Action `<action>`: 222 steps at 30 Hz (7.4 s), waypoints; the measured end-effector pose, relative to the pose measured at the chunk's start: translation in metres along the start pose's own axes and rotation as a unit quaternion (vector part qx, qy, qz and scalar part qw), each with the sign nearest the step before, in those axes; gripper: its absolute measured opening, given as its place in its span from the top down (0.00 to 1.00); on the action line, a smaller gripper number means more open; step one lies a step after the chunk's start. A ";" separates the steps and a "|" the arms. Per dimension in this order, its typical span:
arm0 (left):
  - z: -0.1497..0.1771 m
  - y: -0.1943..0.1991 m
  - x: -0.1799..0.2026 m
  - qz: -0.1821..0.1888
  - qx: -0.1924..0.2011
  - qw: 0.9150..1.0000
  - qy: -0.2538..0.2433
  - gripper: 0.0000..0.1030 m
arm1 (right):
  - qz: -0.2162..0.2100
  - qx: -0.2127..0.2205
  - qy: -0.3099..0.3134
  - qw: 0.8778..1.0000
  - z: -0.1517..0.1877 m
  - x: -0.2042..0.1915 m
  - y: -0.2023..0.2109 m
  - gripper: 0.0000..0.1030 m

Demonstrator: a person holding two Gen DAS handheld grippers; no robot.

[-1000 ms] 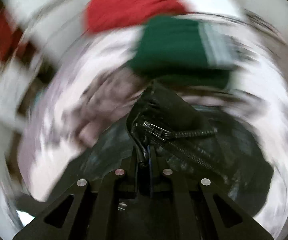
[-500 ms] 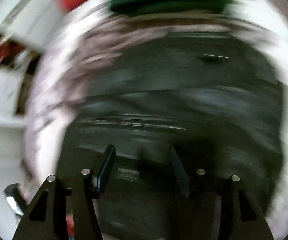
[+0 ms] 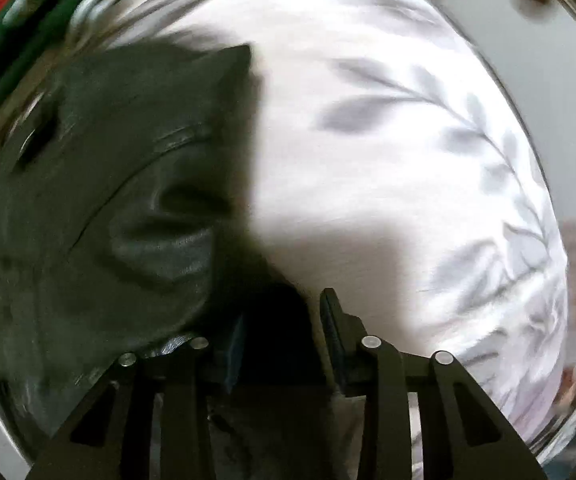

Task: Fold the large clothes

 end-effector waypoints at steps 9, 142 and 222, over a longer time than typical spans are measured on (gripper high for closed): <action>-0.004 -0.042 -0.037 0.269 -0.054 0.926 0.258 0.13 | -0.027 -0.037 0.058 0.997 0.047 0.009 0.053 0.52; 0.276 -0.006 0.419 -0.308 0.237 0.869 -0.307 0.90 | -0.252 -0.161 0.254 0.920 -0.130 0.081 0.092 0.40; -0.066 0.040 0.184 0.187 0.084 0.973 -0.103 0.94 | -0.118 -0.078 0.390 0.910 -0.031 -0.310 0.187 0.74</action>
Point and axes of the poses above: each gripper's, at about its wrist camera, not at the fingertips, and y roughly against the way its jaws point, x to its right, z to its underside, the point moved 6 cm from there along -y, roughly the way its jaws point, and after that the axes turned 2 degrees about -x, right-handed, at the moved point
